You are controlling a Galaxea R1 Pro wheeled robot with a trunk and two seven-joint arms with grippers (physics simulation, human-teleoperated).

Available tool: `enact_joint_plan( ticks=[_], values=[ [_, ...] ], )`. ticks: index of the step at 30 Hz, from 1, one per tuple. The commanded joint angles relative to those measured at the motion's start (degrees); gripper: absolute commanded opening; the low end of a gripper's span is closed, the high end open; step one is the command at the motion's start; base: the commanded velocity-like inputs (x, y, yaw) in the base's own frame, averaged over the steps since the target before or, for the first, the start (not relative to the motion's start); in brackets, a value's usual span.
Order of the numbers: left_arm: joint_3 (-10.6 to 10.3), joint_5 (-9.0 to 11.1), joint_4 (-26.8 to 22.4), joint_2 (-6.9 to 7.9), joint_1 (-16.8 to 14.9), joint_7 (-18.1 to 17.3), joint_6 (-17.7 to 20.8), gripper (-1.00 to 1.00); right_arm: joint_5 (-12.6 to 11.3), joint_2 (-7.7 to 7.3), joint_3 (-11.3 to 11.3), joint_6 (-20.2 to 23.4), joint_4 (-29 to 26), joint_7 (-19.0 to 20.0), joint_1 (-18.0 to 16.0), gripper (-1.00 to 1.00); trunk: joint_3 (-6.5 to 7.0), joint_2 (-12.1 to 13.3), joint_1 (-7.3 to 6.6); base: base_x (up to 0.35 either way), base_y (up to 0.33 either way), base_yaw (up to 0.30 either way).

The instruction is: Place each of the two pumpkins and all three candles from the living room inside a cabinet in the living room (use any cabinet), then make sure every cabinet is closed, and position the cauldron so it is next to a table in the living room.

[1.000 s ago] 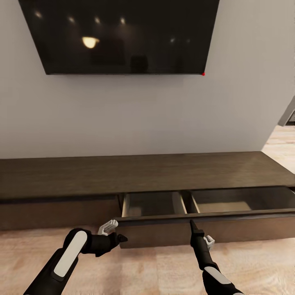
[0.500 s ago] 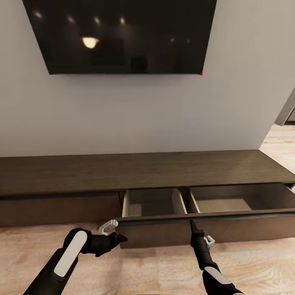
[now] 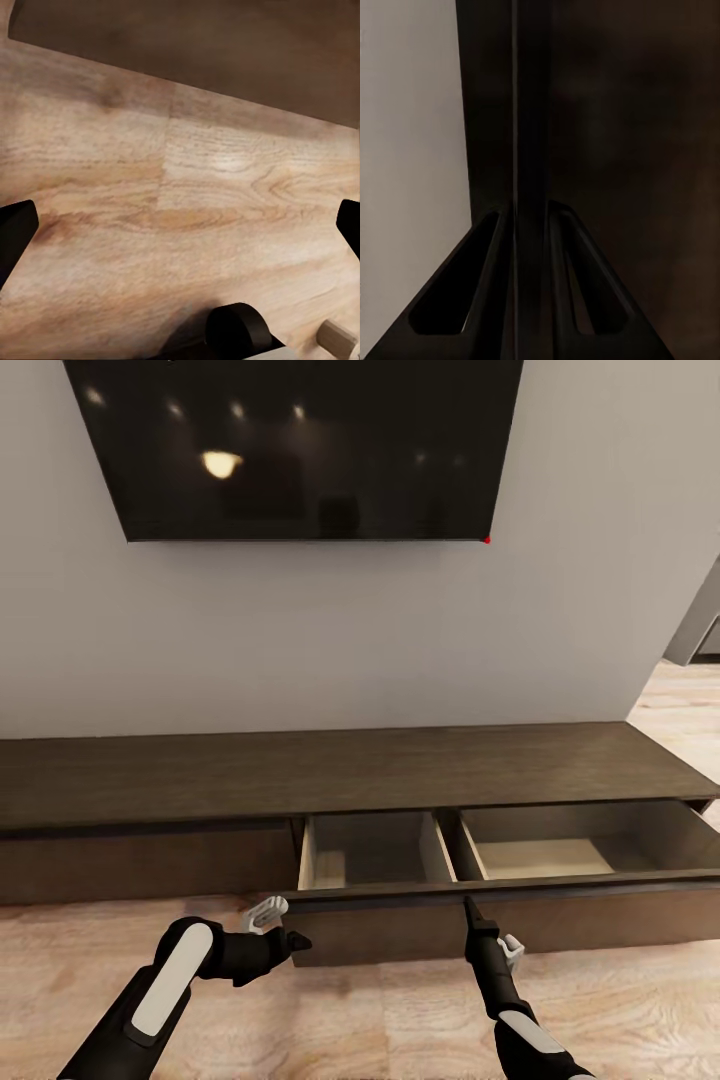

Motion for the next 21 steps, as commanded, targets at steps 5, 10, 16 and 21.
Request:
enact_joint_plan(
  ticks=[5,10,16,21],
  values=[
    [-0.1,0.6,0.0,0.05,0.0,0.6,0.0,1.00,0.0,-0.03,1.7,-0.2,0.8,0.0,0.0,-1.00,-0.06,0.0,0.00,-0.082,0.000,0.000],
    [-0.1,0.6,0.0,0.03,0.0,0.6,0.0,1.00,0.0,-0.02,1.7,-0.2,0.8,0.0,0.0,-1.00,-0.06,0.0,0.00,-0.046,0.000,0.000],
    [-0.1,0.6,0.0,0.05,0.0,0.6,0.0,1.00,0.0,0.00,1.7,-0.2,0.8,0.0,0.0,-1.00,-0.06,0.0,0.00,-0.104,0.000,0.000],
    [-0.1,0.6,0.0,0.03,0.0,0.6,0.0,1.00,0.0,-0.01,1.7,-0.2,0.8,0.0,0.0,-1.00,-0.06,0.0,0.00,-0.059,0.000,0.000]
  ],
)
